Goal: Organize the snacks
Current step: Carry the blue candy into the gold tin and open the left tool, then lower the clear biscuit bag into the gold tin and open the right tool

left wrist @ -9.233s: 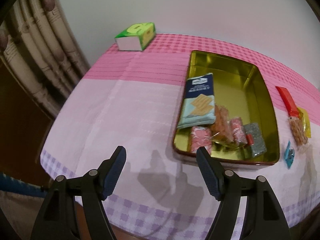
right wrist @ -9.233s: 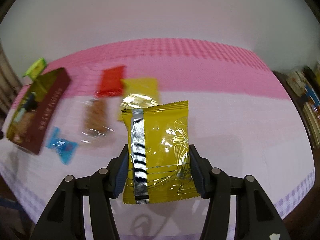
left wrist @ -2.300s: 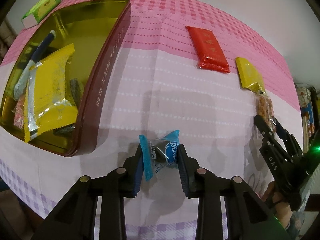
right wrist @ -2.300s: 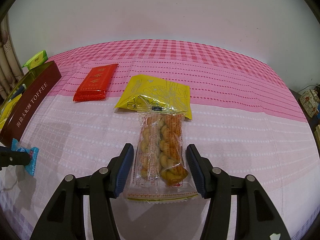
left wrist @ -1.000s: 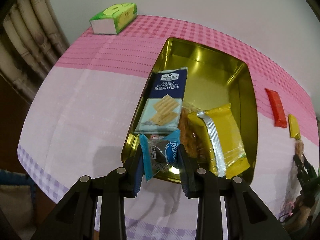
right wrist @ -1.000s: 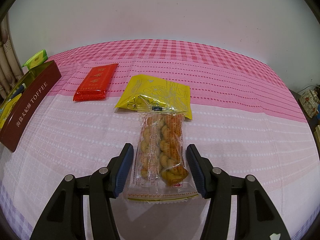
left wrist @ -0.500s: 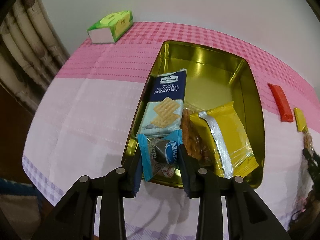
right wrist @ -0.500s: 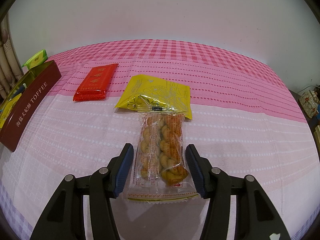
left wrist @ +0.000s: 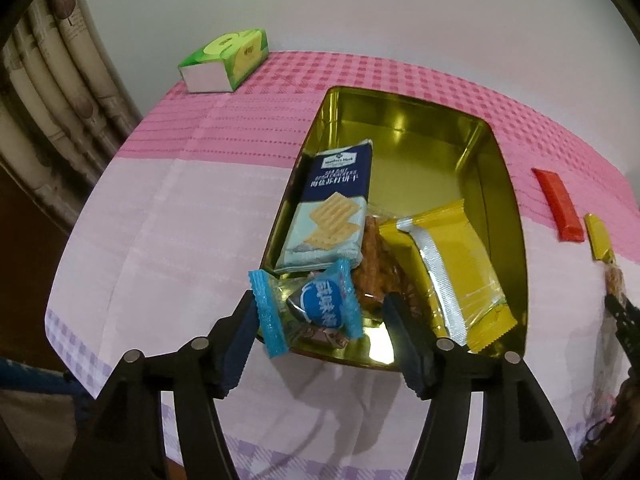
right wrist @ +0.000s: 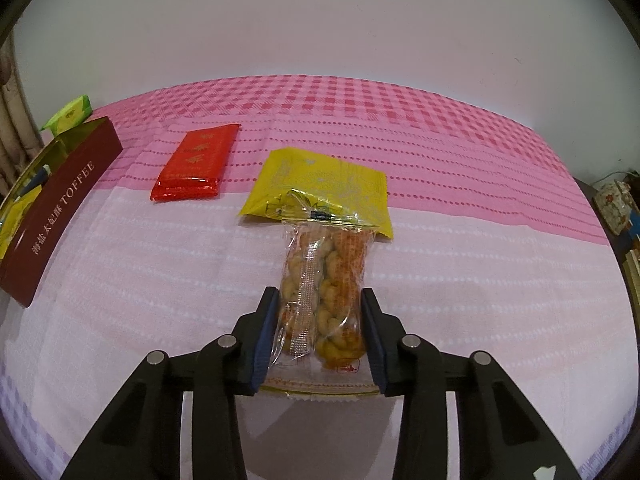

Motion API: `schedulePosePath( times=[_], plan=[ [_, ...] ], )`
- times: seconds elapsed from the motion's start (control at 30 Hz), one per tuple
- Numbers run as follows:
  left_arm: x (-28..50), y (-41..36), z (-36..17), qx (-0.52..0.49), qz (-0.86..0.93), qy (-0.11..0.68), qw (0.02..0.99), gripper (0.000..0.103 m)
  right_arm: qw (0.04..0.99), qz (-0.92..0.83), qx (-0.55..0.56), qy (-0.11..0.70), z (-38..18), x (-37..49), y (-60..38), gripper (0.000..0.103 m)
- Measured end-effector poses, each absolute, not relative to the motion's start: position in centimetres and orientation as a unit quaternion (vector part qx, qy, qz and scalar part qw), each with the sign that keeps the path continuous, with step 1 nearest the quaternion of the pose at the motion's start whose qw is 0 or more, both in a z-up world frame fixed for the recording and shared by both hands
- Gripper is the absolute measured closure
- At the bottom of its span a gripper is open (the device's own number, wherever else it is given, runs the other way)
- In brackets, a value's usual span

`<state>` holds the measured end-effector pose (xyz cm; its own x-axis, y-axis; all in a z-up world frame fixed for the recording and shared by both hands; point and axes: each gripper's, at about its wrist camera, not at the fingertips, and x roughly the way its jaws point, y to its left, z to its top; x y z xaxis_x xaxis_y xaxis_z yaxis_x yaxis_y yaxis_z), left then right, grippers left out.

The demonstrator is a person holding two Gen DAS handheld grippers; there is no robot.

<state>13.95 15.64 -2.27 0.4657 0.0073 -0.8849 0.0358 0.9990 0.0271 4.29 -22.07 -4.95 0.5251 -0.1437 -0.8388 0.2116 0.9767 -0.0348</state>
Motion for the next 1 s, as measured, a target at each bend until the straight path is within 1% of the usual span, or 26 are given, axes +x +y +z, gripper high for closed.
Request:
schedulePosePath(
  times=[0.07, 0.57, 0.73, 0.9, 1.0],
  plan=[
    [13.8, 15.7, -2.1, 0.017, -0.009, 0.514, 0.858, 0.035, 0.871, -0.109, 0.039, 0.477, -4.8, 4.1, -21.9, 0.067],
    [12.9, 15.5, 0.0, 0.035, -0.015, 0.477, 0.878, 0.028, 0.883, -0.079, 0.040, 0.460, -1.3, 4.6, -16.9, 0.067],
    [13.0, 17.1, 0.7, 0.033, 0.012, 0.463, 0.886, 0.025, 0.892, -0.036, 0.037, 0.449, 0.5, 6.3, -13.2, 0.067],
    [13.1, 20.0, 0.8, 0.001, 0.037, 0.461, 0.887, 0.024, 0.898, 0.012, 0.029, 0.438, 2.0, 8.4, -8.8, 0.067],
    [13.2, 21.1, 0.6, 0.020, 0.074, 0.456, 0.887, 0.024, 0.898, 0.037, 0.031, 0.438, 2.4, 9.9, -6.4, 0.067]
  ],
)
